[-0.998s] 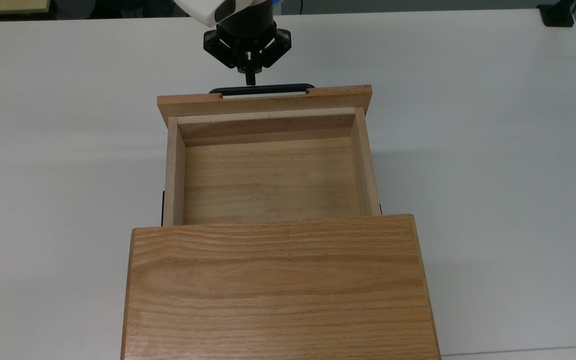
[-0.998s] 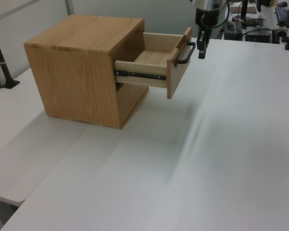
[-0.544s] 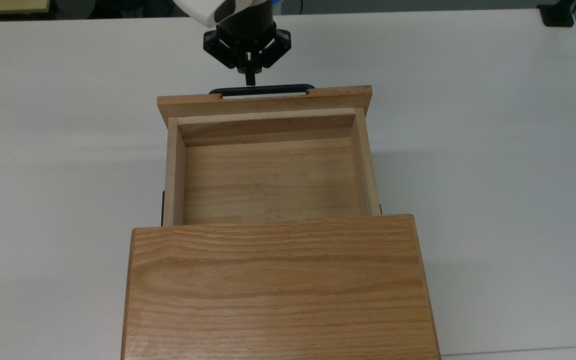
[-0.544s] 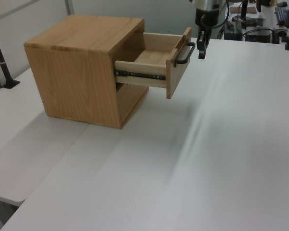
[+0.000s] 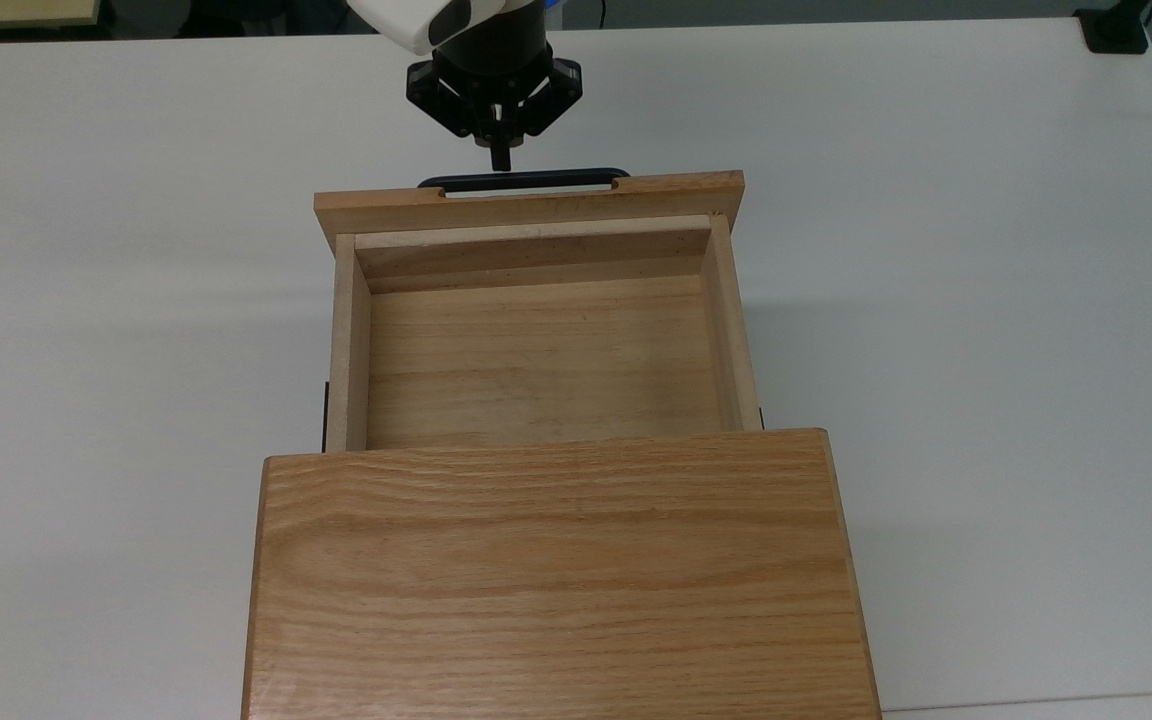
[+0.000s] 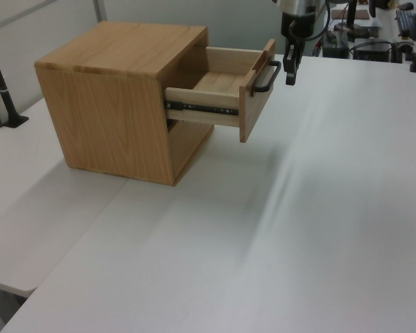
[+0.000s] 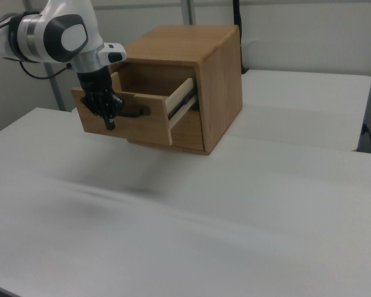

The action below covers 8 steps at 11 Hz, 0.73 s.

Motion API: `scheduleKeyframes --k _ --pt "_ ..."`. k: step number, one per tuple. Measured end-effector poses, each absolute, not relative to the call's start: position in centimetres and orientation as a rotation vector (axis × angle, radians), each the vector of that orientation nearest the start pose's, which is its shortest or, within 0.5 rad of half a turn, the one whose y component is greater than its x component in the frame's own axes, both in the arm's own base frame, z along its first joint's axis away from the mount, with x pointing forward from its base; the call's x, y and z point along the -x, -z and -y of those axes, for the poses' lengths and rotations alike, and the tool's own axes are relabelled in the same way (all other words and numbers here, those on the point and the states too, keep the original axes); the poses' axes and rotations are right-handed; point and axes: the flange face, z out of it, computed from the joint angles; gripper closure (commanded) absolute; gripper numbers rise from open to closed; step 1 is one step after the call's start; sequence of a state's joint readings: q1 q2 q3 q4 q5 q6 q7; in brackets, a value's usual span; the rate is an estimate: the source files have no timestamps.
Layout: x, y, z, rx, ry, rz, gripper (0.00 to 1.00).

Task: Close the drawer by sliding it

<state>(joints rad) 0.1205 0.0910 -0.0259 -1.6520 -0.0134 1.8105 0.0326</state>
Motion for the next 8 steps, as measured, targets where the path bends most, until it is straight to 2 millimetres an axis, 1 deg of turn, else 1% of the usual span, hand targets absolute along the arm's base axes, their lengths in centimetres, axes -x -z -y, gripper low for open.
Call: scheduleKeyframes --k 1,4,5,7,8 --pt "-59.7 -55.2 -5.6 3.149 0.108 0.099 1.0" --pt "-59.8 -55.1 -5.6 3.149 0.105 0.099 1.0" --pt "-59.8 -55.7 -5.4 3.138 0.087 0.085 1.0" --pt "-59.7 -58.6 -3.9 3.13 0.038 0.048 1.0" --pt "-59.8 -59.1 -3.5 3.127 0.041 0.038 1.0"
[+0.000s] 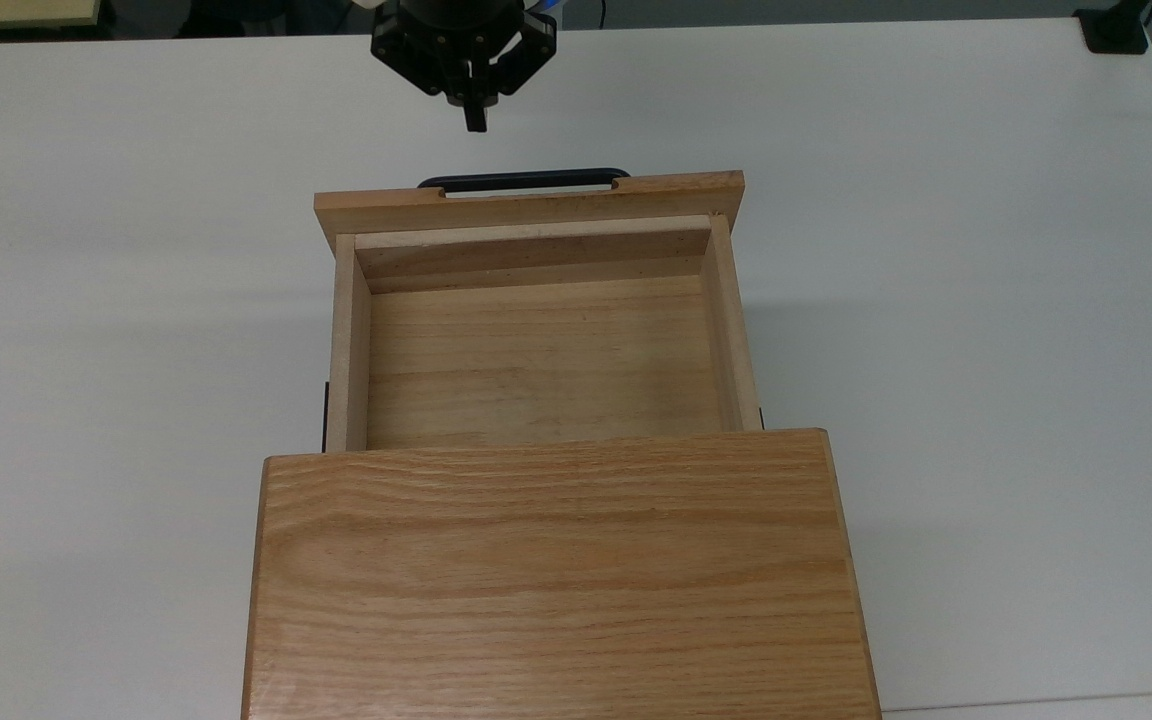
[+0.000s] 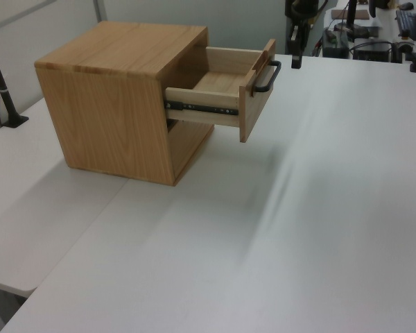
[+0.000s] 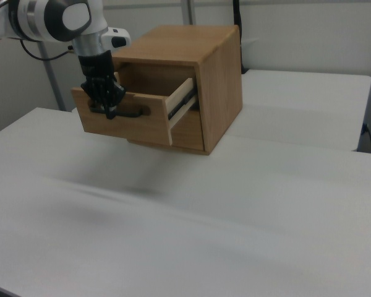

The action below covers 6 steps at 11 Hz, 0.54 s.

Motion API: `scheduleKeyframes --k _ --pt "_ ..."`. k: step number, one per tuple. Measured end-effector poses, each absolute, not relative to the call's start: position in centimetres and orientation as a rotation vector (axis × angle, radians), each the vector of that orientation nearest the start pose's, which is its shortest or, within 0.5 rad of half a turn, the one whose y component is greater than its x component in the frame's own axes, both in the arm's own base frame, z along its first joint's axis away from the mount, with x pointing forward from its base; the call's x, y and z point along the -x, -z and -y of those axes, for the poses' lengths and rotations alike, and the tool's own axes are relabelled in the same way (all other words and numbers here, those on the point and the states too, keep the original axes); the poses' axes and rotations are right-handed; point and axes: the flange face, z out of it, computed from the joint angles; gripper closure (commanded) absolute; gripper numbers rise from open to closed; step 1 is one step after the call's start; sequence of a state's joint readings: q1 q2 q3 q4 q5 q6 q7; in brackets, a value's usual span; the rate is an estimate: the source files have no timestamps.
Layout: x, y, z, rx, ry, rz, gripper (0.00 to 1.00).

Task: Close the drawer by sliding it

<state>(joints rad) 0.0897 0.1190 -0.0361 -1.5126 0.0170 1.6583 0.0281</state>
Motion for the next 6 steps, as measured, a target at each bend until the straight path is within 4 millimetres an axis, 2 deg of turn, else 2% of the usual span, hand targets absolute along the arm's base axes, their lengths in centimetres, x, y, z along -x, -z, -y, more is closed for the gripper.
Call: scheduleKeyframes --k 6 --pt "-60.24 -58.15 -3.5 3.128 0.014 0.085 1.0"
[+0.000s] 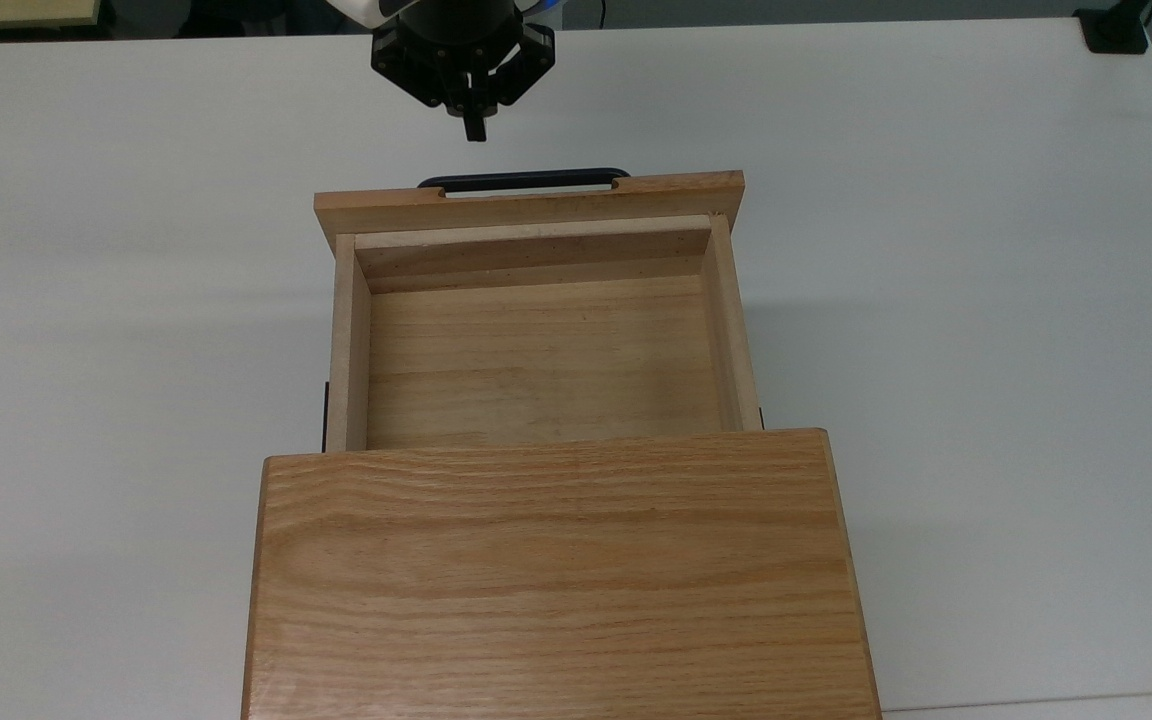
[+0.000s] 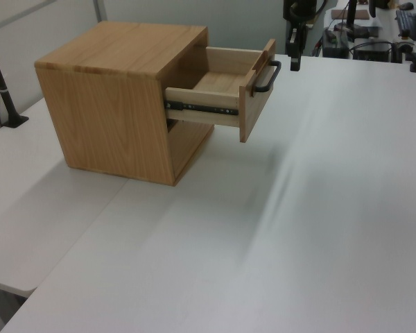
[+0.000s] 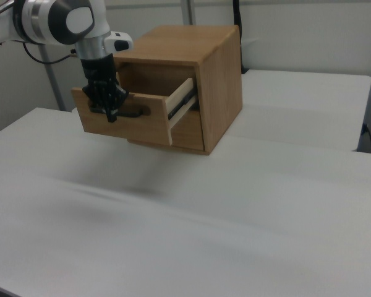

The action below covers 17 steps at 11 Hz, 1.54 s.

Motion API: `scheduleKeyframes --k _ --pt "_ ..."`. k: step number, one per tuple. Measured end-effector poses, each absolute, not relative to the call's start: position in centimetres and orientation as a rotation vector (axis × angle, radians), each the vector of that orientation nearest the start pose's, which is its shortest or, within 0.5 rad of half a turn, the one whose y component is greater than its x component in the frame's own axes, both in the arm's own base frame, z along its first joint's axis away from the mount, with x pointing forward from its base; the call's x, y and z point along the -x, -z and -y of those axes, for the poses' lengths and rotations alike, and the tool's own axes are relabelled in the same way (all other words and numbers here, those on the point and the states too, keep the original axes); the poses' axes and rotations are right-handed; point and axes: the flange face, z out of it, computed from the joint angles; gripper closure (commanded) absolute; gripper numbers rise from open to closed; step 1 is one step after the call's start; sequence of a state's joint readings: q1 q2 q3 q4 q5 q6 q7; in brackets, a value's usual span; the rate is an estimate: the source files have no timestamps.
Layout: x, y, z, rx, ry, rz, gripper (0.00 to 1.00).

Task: Close the drawer by sliding it

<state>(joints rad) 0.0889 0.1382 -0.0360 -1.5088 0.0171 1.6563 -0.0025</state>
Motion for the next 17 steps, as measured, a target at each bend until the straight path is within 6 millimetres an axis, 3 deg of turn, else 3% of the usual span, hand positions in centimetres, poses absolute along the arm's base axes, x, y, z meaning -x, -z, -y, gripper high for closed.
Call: scheduleKeyframes --k 4,7,17 --pt "-60.9 -56.8 -3.6 3.129 -0.022 0.105 1.0" --pt "-63.2 -54.9 -4.6 3.124 0.01 0.117 1.0" --pt "-63.2 -54.9 -4.6 3.124 0.01 0.117 1.0"
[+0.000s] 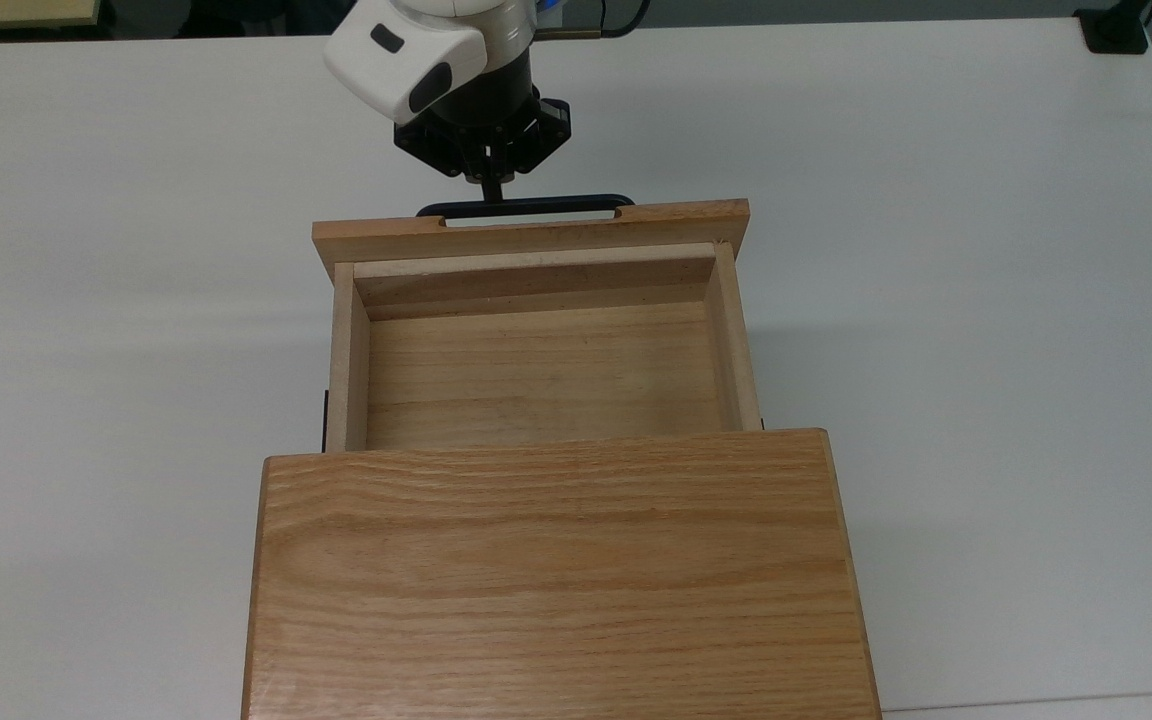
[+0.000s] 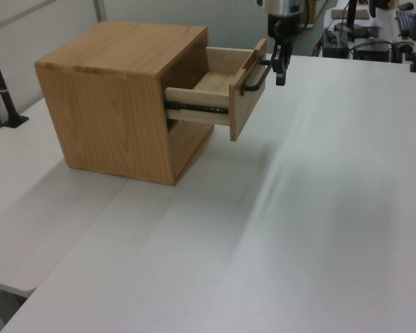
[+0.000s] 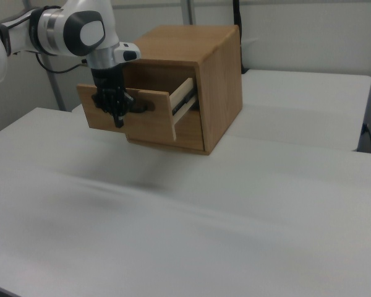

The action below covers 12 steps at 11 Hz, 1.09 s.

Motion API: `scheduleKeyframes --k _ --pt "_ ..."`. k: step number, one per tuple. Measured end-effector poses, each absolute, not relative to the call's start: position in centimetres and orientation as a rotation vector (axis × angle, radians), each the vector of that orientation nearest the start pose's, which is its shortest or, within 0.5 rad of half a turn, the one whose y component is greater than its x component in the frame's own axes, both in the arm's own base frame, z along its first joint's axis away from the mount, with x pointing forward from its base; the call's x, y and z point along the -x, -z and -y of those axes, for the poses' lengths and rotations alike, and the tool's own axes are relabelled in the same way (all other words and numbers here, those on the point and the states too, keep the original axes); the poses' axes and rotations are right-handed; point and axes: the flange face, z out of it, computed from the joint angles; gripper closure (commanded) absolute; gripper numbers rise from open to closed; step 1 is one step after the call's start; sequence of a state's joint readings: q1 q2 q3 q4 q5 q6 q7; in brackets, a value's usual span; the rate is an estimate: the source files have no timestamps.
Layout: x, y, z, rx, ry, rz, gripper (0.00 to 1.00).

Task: Close the drawer by sliding it

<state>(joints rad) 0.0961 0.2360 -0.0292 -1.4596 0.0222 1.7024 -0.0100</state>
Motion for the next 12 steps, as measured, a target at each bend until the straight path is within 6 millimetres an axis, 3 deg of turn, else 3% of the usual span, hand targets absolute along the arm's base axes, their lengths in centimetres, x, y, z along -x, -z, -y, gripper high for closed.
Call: scheduleKeyframes --k 4,6,8,10,12 --pt "-63.5 -54.4 -4.7 3.124 0.009 0.115 1.0" --pt "-63.5 -54.4 -4.7 3.124 0.008 0.114 0.78" --pt "-62.0 -57.4 -2.6 3.148 0.001 0.072 0.47" --pt "-60.4 -59.8 -1.6 3.147 0.012 0.049 0.35" --pt "-60.4 -59.6 -1.6 3.147 0.005 0.05 0.31"
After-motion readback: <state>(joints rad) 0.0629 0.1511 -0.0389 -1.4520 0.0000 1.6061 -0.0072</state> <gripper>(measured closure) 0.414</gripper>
